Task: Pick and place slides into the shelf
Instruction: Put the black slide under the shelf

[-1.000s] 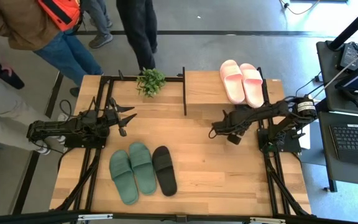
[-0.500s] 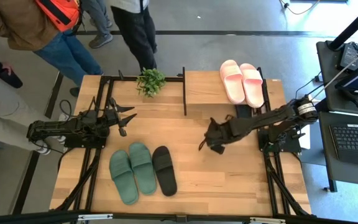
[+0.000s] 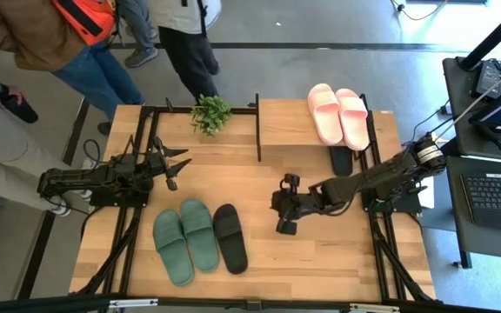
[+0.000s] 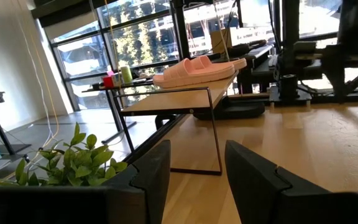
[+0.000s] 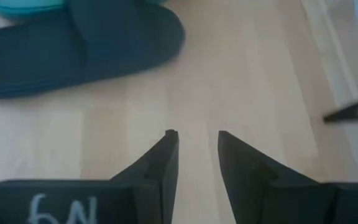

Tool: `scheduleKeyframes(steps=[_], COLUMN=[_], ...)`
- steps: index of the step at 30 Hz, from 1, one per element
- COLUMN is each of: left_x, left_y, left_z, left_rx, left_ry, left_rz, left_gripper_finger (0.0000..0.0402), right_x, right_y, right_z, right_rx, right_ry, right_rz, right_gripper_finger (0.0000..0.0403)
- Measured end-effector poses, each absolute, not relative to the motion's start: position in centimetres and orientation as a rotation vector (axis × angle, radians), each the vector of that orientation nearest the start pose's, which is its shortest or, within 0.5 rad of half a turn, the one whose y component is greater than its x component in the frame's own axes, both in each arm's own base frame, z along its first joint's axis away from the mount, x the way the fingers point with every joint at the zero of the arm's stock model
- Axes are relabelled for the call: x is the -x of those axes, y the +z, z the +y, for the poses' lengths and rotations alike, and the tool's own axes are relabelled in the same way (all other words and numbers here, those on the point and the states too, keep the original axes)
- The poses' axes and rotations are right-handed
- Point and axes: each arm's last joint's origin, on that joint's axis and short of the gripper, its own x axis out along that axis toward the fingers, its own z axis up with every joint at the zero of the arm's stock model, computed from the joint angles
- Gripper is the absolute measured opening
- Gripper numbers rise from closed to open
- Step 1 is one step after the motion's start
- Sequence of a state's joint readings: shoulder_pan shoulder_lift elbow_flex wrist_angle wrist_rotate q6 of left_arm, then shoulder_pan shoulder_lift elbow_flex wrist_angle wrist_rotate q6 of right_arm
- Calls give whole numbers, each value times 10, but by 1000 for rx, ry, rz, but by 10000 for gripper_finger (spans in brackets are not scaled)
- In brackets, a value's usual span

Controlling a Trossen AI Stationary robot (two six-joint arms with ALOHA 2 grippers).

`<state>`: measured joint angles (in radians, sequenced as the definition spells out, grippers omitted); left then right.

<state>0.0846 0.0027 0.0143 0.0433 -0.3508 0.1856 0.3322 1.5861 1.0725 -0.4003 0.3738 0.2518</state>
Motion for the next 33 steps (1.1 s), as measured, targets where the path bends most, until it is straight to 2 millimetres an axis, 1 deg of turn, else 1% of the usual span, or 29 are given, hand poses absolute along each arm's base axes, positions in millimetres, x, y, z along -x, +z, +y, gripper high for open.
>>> scheduleKeyframes(steps=[2,7,12,16,19,22,26,29,33], left_x=[-94,-94,-94,-94,-94,-94,-94,-94,-94], left_y=[172,172,172,172,172,172,172,172,172], left_z=[18,18,18,18,18,18,18,18,18], left_rx=[-175,-174,-175,-175,-176,-176,-176,-176,-177], left_ry=[439,439,439,439,439,439,439,439,439], left_rz=[-14,-15,-14,-14,-14,-14,-14,-14,-14], left_gripper_finger=[145,145,145,145,145,145,145,145,145], right_x=[-312,-323,-334,-336,-339,-341,-343,-347,-349], right_y=[223,211,197,191,191,193,196,200,204], right_z=[100,110,116,117,118,118,119,121,130], right_rx=[120,185,135,133,125,134,125,100,163], right_ry=[-116,-67,-76,-78,-74,-66,-60,-55,-8], right_rz=[830,799,770,775,749,726,687,626,566], right_gripper_finger=[114,114,114,115,125,153,211,251,281])
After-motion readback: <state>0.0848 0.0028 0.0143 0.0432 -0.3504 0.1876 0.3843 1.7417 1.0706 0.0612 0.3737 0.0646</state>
